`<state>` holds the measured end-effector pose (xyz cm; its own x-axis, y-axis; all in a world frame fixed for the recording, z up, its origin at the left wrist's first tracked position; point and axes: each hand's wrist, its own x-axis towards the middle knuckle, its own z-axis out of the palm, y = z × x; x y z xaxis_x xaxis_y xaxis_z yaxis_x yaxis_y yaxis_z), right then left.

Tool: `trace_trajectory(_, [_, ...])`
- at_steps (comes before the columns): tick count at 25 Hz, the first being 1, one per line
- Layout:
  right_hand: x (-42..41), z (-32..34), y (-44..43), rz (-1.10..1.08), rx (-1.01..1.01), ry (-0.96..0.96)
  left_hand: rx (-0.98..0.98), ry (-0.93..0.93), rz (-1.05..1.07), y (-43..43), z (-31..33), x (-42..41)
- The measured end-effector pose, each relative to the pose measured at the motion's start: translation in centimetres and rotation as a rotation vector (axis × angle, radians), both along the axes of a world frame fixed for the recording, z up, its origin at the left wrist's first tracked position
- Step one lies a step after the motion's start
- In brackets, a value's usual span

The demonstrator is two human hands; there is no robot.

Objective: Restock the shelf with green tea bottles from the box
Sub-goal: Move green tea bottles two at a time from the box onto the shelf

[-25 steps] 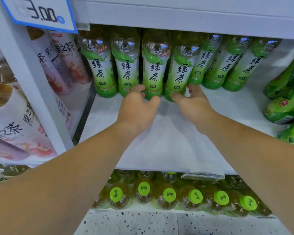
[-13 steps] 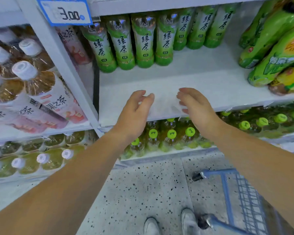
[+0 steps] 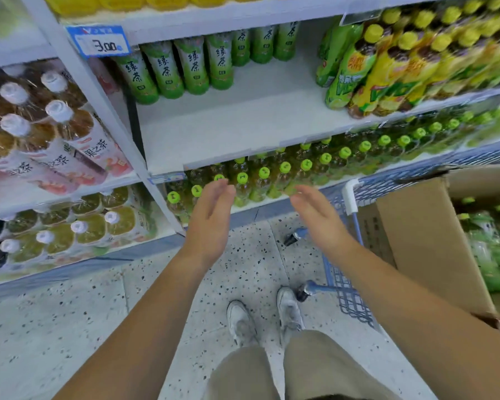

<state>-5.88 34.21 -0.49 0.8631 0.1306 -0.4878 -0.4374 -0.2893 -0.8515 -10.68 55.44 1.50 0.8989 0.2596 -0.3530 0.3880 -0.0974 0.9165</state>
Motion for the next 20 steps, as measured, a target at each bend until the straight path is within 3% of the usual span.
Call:
trace_trajectory(9, [-6.5, 6.2, -12.3, -0.100, -0.025, -0.044, -0.037, 0.049, -0.164, -10.0, 5.4, -5.9])
trace_trajectory(15, [-10.0, 8.3, -22.7, -0.133, -0.032, -0.111, -0.037, 0.048, -0.247, -21.0, 7.5, -7.3])
trace_trajectory(20, [-10.8, 8.5, -32.0, -0.071, -0.017, -0.056, -0.059, 0.058, -0.216, -30.6, 7.5, -8.0])
